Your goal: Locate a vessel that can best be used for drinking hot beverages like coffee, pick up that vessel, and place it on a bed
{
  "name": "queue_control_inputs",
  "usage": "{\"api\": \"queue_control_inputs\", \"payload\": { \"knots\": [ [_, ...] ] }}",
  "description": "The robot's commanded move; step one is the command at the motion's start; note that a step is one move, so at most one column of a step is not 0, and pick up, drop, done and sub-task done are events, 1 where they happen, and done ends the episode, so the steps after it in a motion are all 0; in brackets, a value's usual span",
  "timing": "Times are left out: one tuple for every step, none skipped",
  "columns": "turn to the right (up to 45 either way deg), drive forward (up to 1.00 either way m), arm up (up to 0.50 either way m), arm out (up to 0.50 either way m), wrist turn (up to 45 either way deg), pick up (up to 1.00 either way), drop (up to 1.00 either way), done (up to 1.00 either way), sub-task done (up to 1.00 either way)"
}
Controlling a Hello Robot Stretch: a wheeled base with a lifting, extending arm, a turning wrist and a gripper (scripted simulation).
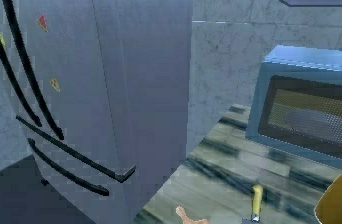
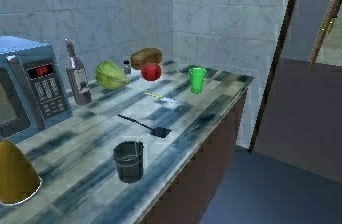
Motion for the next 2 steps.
{"api": "queue_control_inputs", "payload": {
  "knots": [
    [0.0, 0.00, 0.50, 0.00, 0.0, 0.00, 0.00, 0.00, 0.00],
    [0.0, 0.00, 0.38, 0.00, 0.0, 0.00, 0.00, 0.00, 0.00]
  ]
}}
